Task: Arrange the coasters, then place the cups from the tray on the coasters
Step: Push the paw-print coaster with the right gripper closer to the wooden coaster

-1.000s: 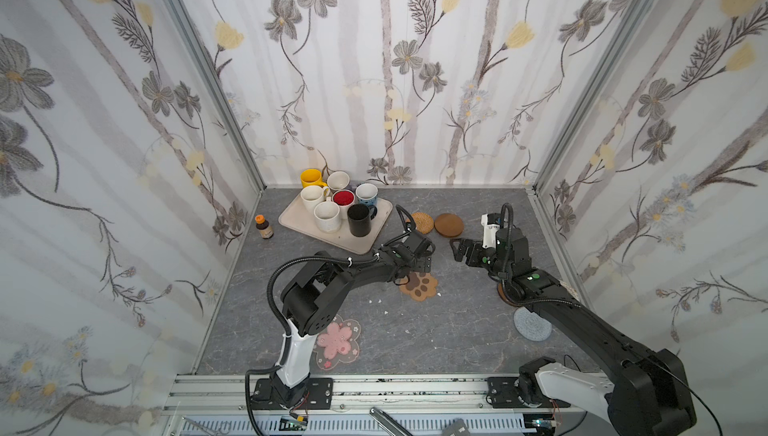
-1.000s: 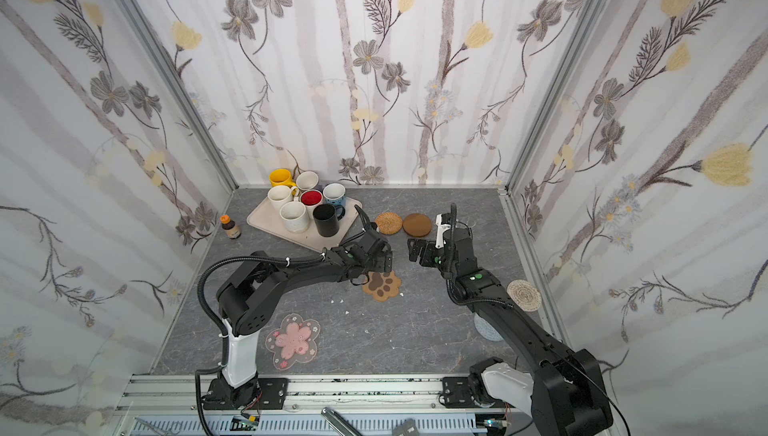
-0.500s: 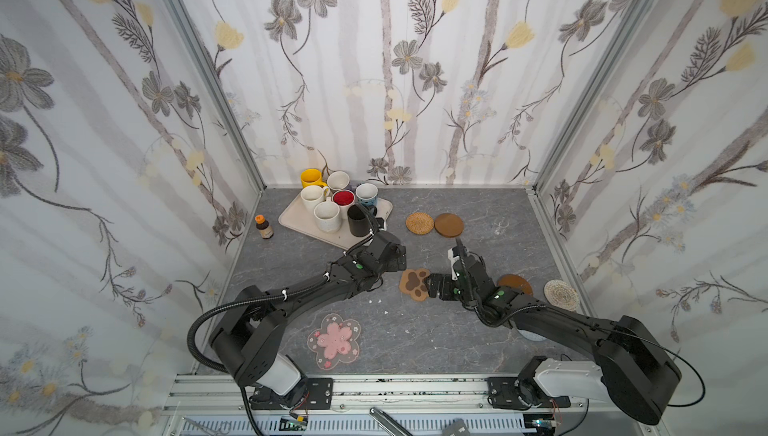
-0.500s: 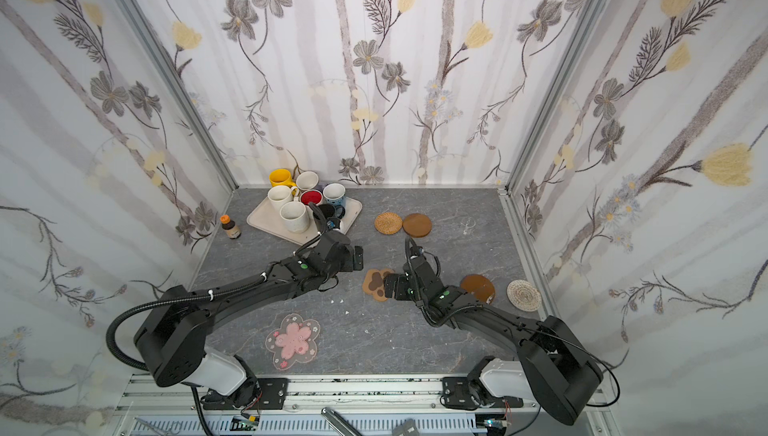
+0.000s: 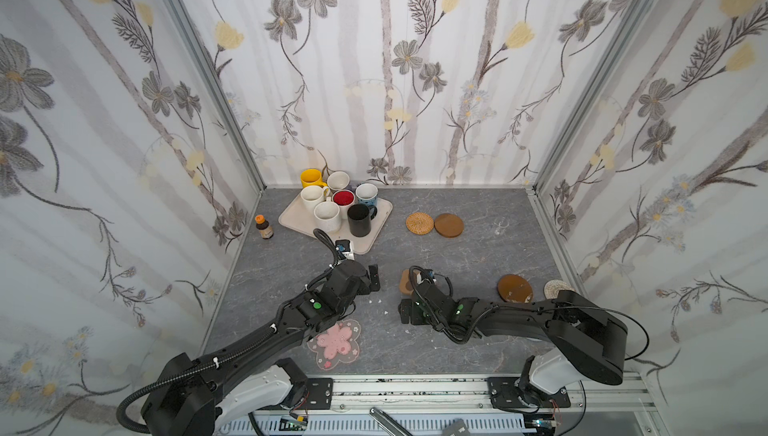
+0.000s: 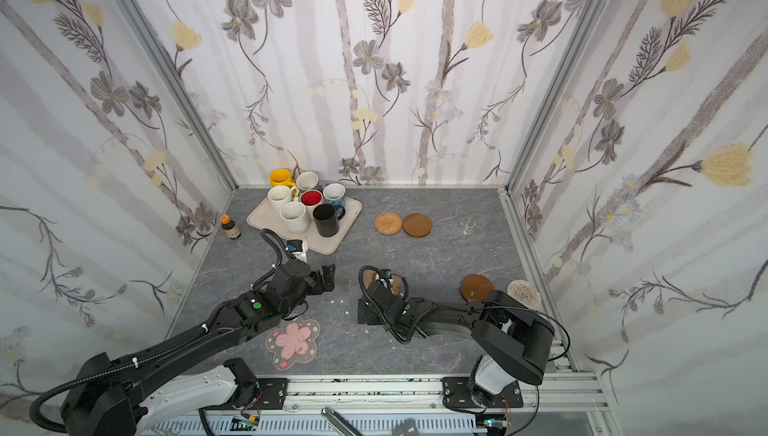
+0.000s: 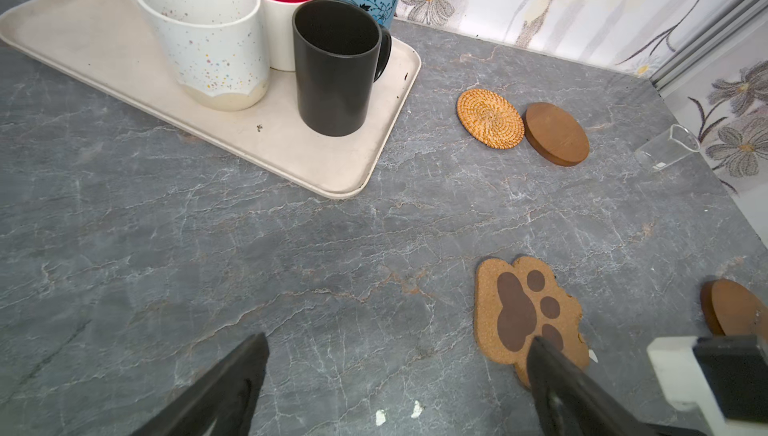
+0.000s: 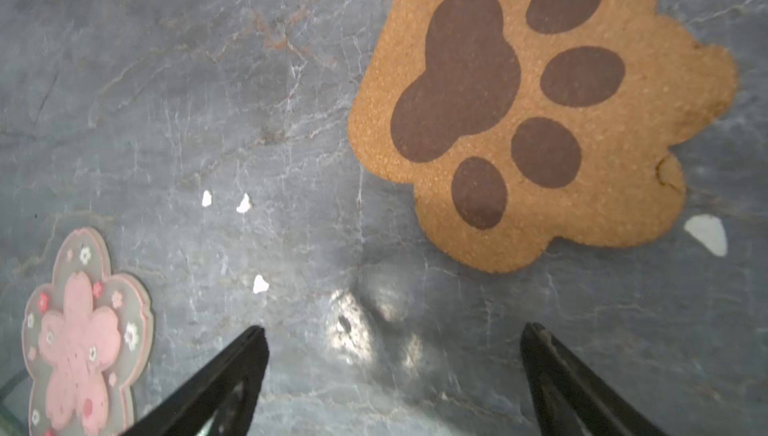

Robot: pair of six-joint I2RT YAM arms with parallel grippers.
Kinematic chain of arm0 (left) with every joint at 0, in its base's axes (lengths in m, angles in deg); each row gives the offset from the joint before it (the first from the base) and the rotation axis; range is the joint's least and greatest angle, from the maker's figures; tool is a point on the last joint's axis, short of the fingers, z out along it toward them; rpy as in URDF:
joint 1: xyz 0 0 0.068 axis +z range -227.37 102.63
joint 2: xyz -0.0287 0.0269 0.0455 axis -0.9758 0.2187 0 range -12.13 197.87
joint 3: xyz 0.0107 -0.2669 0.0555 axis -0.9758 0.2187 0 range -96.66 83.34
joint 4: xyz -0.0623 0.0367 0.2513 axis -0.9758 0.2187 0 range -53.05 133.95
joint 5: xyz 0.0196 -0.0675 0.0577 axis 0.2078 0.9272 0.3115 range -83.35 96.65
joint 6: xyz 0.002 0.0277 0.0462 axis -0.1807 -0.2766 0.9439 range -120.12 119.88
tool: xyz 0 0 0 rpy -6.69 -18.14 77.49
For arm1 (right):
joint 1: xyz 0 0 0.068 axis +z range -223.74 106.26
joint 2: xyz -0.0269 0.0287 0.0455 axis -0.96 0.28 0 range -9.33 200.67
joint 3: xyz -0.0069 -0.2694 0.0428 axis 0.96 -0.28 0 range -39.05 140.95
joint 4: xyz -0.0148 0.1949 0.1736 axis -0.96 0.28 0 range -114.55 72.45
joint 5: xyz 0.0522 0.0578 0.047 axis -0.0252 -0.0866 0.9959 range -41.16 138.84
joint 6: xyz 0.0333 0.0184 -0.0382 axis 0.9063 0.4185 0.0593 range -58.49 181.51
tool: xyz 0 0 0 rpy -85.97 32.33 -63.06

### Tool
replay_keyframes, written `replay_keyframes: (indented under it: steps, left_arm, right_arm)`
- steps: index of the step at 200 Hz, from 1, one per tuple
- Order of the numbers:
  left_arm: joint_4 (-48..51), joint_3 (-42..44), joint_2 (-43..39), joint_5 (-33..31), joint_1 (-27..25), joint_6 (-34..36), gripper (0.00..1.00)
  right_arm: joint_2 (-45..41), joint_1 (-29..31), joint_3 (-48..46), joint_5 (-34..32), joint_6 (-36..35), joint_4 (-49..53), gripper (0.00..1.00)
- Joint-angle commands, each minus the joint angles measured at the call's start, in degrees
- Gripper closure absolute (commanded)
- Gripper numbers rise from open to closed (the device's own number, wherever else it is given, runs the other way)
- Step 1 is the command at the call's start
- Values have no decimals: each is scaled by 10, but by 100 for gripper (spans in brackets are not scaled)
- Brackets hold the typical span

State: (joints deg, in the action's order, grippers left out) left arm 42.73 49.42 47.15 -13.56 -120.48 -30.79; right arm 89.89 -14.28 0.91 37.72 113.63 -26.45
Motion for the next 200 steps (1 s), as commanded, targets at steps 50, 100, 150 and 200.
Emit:
replay_keyframes:
  steps: [50, 100, 150, 200]
  left_arm:
    - [-23, 27, -21, 18, 0, -19, 0]
    - [-34, 43, -47, 31, 1, -25, 0]
    - [-44, 48, -41, 35, 0, -26, 0]
    - [-52, 48, -17, 39, 0, -25, 0]
  right_arm:
    - [97, 10, 99, -54, 83, 100, 5]
    - [143, -10, 145, -69, 78, 138, 4]
    - [158, -58, 168, -73, 48, 143, 4]
    - [184, -100, 188, -73, 20, 139, 4]
